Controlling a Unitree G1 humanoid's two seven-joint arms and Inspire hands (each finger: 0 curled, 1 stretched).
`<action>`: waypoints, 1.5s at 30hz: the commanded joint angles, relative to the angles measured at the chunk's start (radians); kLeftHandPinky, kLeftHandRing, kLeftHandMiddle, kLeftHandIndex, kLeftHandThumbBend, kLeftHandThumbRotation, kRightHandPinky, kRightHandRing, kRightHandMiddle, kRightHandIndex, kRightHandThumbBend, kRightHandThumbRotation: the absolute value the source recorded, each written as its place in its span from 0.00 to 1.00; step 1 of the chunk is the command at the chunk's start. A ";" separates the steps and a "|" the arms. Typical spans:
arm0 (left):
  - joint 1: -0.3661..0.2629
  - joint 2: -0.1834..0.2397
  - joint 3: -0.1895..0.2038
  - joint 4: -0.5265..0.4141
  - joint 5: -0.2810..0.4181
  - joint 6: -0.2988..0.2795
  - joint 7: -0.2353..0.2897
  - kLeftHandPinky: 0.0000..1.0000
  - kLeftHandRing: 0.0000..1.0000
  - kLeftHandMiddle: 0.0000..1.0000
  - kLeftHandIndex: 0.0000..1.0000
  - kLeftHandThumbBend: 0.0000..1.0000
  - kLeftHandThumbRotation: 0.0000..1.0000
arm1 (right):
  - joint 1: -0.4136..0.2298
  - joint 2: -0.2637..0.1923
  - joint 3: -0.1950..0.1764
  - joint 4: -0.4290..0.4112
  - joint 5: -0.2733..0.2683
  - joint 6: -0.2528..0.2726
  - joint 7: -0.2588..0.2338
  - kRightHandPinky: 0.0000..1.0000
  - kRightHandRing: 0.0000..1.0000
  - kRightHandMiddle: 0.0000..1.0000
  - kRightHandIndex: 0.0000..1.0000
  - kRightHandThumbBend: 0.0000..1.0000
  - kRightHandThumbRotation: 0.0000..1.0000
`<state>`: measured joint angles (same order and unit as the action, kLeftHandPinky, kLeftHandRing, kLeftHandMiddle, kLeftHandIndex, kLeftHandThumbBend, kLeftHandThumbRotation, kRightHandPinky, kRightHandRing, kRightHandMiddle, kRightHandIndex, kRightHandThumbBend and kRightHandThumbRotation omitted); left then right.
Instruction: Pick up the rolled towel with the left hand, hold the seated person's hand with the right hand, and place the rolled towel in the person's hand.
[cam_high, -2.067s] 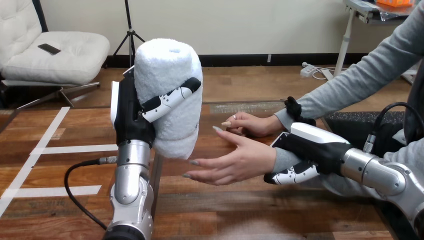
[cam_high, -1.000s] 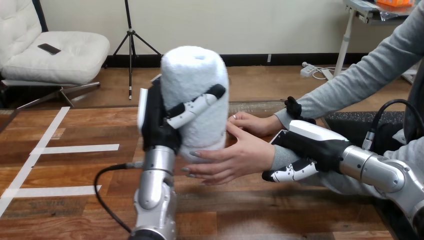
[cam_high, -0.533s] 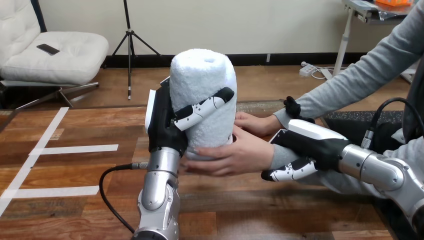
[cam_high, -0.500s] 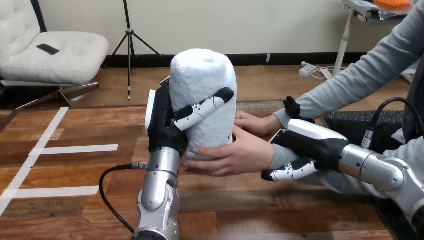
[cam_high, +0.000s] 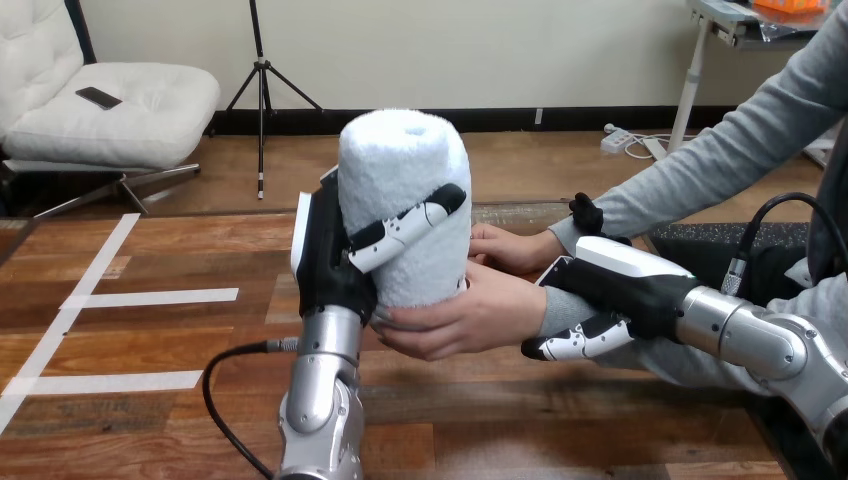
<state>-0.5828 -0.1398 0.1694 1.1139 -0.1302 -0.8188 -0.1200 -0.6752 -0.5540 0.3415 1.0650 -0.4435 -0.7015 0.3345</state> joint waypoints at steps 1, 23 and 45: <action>-0.054 -0.087 -0.026 -0.012 0.006 -0.015 -0.006 0.30 0.34 0.39 0.41 0.65 0.00 | -0.095 0.004 -0.050 -0.058 0.044 -0.016 -0.015 0.22 0.26 0.32 0.34 0.48 0.38; -0.020 -0.133 -0.041 -0.011 -0.015 0.006 -0.031 0.29 0.33 0.39 0.41 0.66 0.00 | -0.093 0.005 -0.046 -0.062 0.034 -0.015 -0.030 0.21 0.25 0.31 0.34 0.47 0.39; -0.011 -0.119 -0.045 -0.013 -0.013 0.003 -0.034 0.29 0.34 0.39 0.41 0.66 0.00 | -0.097 0.012 -0.050 -0.054 0.046 -0.021 -0.018 0.20 0.24 0.30 0.33 0.47 0.40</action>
<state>-0.5585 -0.1597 0.1609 1.1131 -0.1556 -0.8113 -0.1279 -0.6751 -0.5541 0.3417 1.0657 -0.4449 -0.6923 0.3355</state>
